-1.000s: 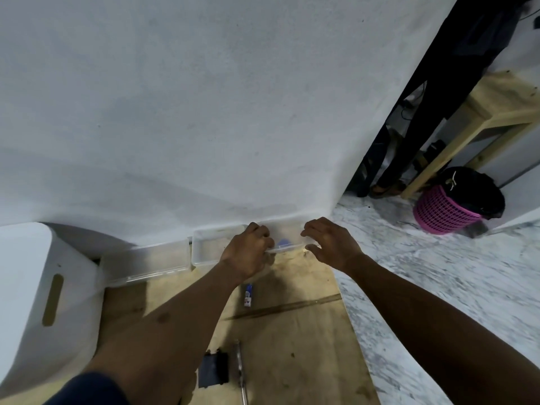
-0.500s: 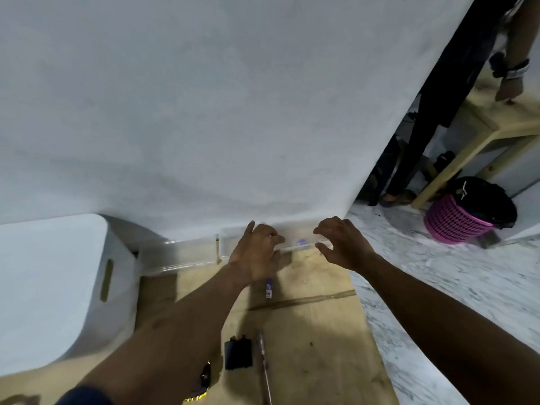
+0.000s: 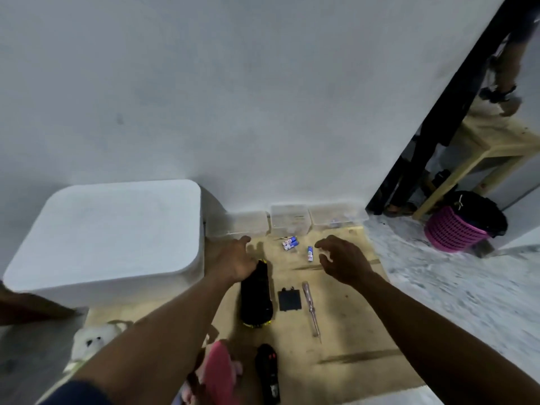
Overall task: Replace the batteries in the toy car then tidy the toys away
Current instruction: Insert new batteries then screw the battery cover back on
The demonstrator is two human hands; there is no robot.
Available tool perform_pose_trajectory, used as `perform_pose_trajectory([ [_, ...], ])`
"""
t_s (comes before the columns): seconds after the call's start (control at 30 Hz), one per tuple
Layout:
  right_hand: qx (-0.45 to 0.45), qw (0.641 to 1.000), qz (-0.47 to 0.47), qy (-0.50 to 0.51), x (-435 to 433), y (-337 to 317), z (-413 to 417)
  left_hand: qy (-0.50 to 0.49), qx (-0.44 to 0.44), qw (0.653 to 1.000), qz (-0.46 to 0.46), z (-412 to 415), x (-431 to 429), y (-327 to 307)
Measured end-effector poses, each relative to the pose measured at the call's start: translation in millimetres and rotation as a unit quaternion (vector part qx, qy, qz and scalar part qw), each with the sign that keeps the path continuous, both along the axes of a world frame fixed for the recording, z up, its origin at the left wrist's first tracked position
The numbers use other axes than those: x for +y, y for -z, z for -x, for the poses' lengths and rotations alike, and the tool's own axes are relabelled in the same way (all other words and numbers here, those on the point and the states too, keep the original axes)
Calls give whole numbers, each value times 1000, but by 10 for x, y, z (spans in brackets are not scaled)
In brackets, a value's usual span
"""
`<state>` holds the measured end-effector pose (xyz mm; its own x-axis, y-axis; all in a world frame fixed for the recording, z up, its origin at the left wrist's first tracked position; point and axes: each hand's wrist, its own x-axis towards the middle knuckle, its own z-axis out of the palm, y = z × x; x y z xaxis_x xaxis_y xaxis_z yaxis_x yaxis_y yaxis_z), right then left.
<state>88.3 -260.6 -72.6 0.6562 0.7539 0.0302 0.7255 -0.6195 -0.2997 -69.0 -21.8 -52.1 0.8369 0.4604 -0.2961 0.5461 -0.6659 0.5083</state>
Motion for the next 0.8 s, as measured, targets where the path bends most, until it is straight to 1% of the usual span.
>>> perform_pose_trajectory([
  [0.13, 28, 999, -2, 31, 70, -14, 366, -29, 25, 994, 100, 263, 7, 95],
  [0.27, 51, 997, -4, 59, 98, 48, 462, -44, 47, 990, 128, 403, 24, 154],
  [0.4, 86, 990, -2, 110, 135, 151, 351, -91, 58, 979, 175, 409, 29, 263],
  [0.5, 97, 986, 5, 138, 214, 222, 189, -148, 52, 960, 231, 340, 33, 363],
  [0.57, 114, 981, 8, 159, 295, 266, 80, -169, 49, 954, 242, 299, 26, 402],
  [0.8, 166, 961, 26, 220, 620, 486, -227, -160, 67, 945, 276, 191, 74, 570],
])
